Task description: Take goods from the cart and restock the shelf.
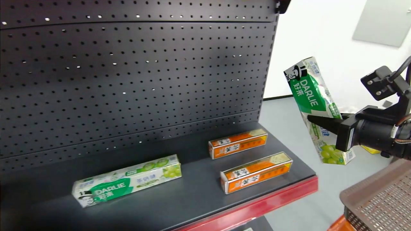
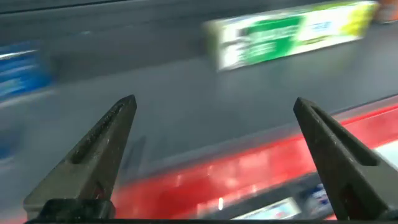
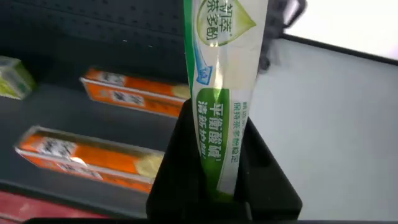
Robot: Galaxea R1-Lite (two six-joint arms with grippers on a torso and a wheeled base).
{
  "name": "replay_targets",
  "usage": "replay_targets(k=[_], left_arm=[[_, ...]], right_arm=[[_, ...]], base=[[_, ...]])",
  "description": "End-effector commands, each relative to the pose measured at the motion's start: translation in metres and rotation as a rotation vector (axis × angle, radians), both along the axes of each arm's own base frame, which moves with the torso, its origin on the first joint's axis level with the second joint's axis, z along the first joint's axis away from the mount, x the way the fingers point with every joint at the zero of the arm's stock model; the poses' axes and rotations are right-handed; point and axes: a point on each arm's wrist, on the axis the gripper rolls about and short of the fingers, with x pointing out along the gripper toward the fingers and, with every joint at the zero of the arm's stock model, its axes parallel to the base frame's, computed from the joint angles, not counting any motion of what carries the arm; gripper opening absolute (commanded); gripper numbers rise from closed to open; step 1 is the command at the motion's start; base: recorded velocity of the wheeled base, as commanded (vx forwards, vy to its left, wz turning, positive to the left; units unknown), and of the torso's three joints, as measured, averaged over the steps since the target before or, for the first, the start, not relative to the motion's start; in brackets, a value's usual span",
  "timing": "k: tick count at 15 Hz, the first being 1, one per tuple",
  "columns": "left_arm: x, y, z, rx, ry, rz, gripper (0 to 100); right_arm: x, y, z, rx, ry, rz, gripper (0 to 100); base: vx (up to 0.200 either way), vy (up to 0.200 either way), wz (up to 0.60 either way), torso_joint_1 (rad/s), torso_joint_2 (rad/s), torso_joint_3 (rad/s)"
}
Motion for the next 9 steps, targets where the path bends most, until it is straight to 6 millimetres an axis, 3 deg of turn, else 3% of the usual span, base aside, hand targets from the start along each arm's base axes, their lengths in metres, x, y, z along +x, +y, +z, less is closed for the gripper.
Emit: replay_targets(k=[1, 6, 9], left_arm=[[0.0000, 0.0000, 0.0000, 0.000, 0.000, 0.001, 100], [0.0000, 0.0000, 0.0000, 0.000, 0.000, 0.001, 100], [0.0000, 0.0000, 0.0000, 0.000, 0.000, 0.001, 100]], right_arm=[[0.0010, 0.0004, -0.0008, -0.001, 0.003, 0.001, 0], [0.0014, 0.0002, -0.0016, -0.001, 0.007, -0.001, 0], [0.0058, 0.0010, 0.0022, 0.030, -0.009, -0.007, 0]], base=[[0.000, 0.000, 0.60, 0.002, 0.00, -0.002], [0.000, 0.000, 0.60, 0.002, 0.00, 0.003], [0.000, 0.000, 0.00, 0.000, 0.00, 0.000]])
